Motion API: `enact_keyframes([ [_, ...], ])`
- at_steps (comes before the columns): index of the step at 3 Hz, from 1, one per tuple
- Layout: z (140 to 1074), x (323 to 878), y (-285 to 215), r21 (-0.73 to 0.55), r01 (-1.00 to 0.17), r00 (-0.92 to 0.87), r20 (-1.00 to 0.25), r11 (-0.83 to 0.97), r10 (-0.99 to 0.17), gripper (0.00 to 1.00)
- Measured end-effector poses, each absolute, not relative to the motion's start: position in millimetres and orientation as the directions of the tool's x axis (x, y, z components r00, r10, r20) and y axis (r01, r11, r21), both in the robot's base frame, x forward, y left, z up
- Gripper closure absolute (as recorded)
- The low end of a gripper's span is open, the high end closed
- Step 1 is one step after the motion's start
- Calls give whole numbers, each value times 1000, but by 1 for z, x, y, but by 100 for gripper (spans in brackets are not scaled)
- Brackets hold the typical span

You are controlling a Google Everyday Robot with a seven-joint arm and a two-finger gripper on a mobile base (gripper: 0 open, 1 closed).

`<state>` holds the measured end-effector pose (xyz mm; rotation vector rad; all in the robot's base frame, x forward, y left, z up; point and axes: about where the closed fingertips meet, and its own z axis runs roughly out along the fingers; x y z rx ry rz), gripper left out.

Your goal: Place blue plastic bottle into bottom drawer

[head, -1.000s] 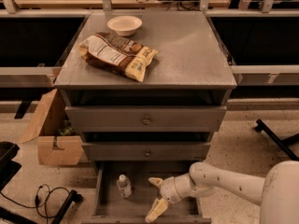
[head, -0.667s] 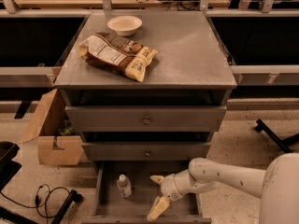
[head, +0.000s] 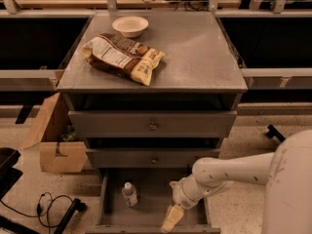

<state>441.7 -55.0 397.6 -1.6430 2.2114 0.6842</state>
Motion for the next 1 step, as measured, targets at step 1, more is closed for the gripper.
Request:
enact_keyframes([
  [1, 427, 443, -81, 102, -942, -335, -368, 321, -867, 0],
])
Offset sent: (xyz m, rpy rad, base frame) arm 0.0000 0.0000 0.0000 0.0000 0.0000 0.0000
